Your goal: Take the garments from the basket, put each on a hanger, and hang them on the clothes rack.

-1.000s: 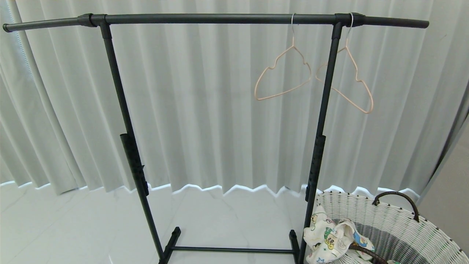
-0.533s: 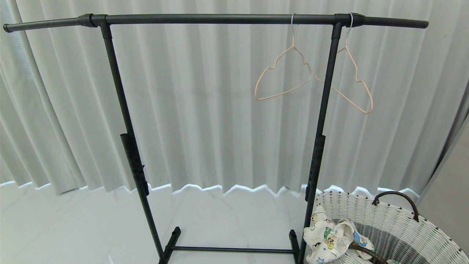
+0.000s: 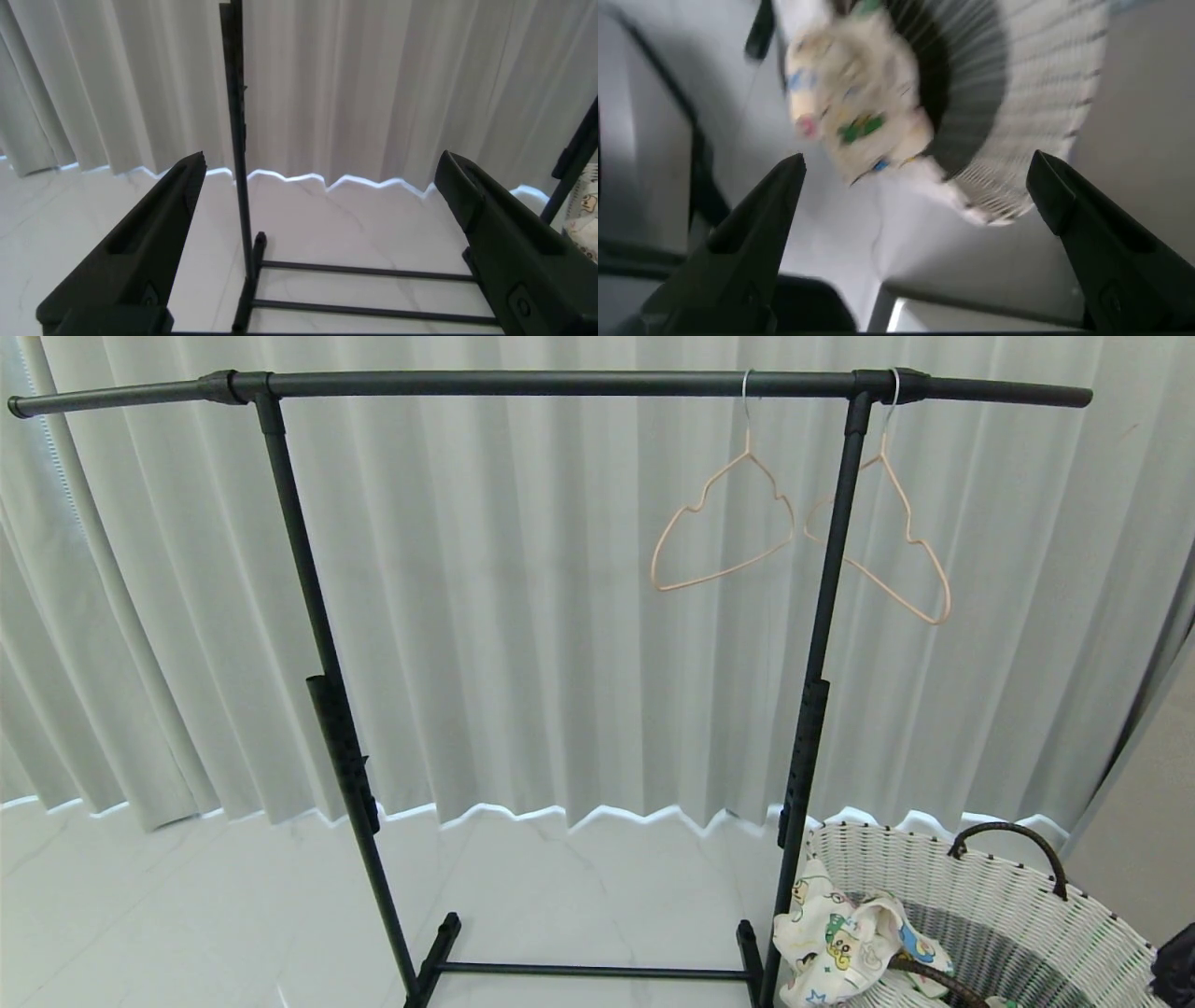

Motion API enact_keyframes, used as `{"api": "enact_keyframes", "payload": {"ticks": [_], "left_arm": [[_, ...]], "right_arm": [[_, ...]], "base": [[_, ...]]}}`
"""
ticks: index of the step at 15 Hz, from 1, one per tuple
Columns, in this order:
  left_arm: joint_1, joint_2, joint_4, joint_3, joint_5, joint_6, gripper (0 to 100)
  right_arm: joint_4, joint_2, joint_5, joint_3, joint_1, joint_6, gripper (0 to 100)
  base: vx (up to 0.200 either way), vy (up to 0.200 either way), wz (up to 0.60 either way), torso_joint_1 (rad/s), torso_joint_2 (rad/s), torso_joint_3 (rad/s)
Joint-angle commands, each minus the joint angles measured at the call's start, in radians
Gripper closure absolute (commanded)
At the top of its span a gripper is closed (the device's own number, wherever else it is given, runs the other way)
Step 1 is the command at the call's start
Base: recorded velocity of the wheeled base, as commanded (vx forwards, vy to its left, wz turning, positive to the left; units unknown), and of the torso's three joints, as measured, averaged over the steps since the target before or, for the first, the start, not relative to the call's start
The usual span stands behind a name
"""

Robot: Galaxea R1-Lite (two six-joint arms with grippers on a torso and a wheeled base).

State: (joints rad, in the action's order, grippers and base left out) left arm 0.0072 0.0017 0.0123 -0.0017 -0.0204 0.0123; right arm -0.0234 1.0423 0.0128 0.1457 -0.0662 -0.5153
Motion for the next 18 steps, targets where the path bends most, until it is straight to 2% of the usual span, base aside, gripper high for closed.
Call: {"api": "enact_keyframes", "payload": {"ticks": [1,5,9,12,14,16,18], "left_arm": [[0.000,0.000,0.000,0.000,0.000,0.000,0],[0.000,0.000,0.000,0.000,-0.001,0.000,0],[0.000,0.000,0.000,0.000,-0.001,0.000,0],[0.000,0.000,0.000,0.000,0.000,0.000,0],[0.000,0.000,0.000,0.000,-0.001,0.000,0],[0.000,0.000,0.000,0.000,0.000,0.000,0],[0.000,0.000,0.000,0.000,0.000,0.000,0]], "right_arm": [[-0.092,0.157,-0.002,-0.133,-0.001,-0.014,0],[-0.216,0.280,-0.024,-0.144,0.003,-0.012,0],[-0.490,0.533,-0.024,-0.143,0.003,-0.022,0],[-0.510,0.617,-0.024,-0.081,0.003,-0.083,0],[-0.530,0.680,-0.024,-0.028,0.003,-0.091,0],[-0.607,0.752,-0.024,-0.014,0.002,-0.124,0],[-0.635,0.791,-0.019,-0.009,-0.026,-0.172,0]], "base": [[0.000,0.000,0.00,0.000,0.00,0.000],[0.000,0.000,0.00,0.000,0.00,0.000],[0.000,0.000,0.00,0.000,0.00,0.000],[0.000,0.000,0.00,0.000,0.00,0.000],[0.000,0.000,0.00,0.000,0.00,0.000],[0.000,0.000,0.00,0.000,0.00,0.000],[0.000,0.000,0.00,0.000,0.00,0.000]]}}
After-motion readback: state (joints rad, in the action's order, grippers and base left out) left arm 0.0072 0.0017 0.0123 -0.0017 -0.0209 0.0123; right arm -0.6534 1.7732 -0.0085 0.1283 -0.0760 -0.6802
